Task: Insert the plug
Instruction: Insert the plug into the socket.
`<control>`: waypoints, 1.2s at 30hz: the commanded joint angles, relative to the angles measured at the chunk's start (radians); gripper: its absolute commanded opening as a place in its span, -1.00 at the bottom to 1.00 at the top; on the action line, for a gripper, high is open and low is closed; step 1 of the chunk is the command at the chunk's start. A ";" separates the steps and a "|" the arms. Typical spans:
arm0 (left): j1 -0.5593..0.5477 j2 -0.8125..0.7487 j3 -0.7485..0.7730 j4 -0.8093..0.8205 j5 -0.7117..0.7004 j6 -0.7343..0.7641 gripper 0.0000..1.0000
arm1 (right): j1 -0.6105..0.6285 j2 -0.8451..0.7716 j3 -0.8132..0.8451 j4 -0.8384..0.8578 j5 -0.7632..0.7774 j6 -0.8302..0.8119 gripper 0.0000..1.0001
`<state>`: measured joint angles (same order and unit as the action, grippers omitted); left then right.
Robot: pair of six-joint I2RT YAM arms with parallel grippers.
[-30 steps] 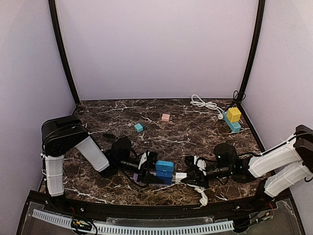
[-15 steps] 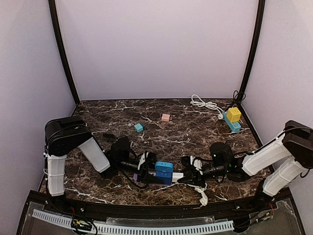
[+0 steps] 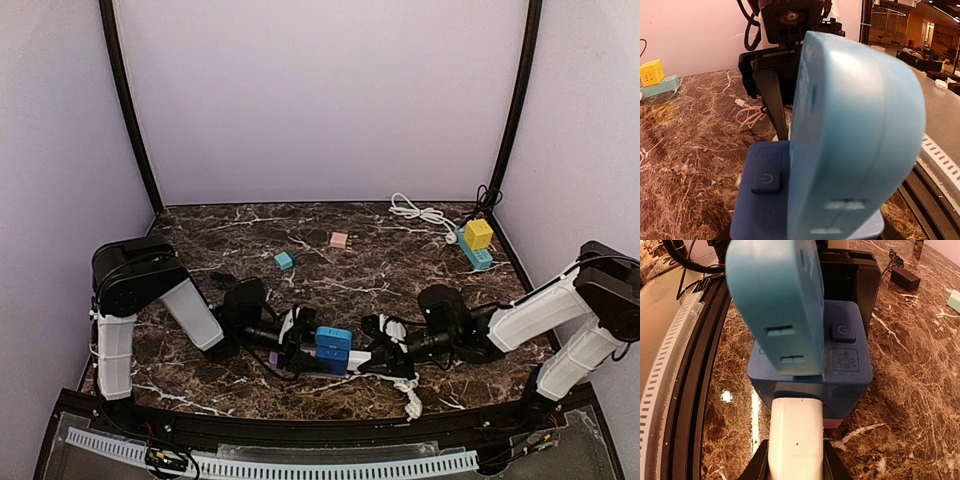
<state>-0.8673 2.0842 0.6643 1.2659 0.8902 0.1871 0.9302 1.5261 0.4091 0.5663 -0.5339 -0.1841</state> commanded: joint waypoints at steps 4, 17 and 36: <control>-0.134 0.051 0.077 -0.125 -0.296 -0.014 -0.99 | 0.113 0.043 0.238 0.147 0.179 0.110 -1.00; -0.131 -0.020 -0.017 -0.195 -0.440 0.003 -0.99 | 0.139 -0.171 0.145 -0.011 0.338 0.099 -0.06; -0.140 -0.104 -0.077 -0.369 -0.740 -0.276 -0.32 | 0.140 -0.676 0.073 -0.522 0.593 0.270 0.44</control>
<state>-1.0035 1.9682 0.6441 1.1286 0.2733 -0.0139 1.0626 0.8837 0.4873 0.0868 -0.0628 0.0254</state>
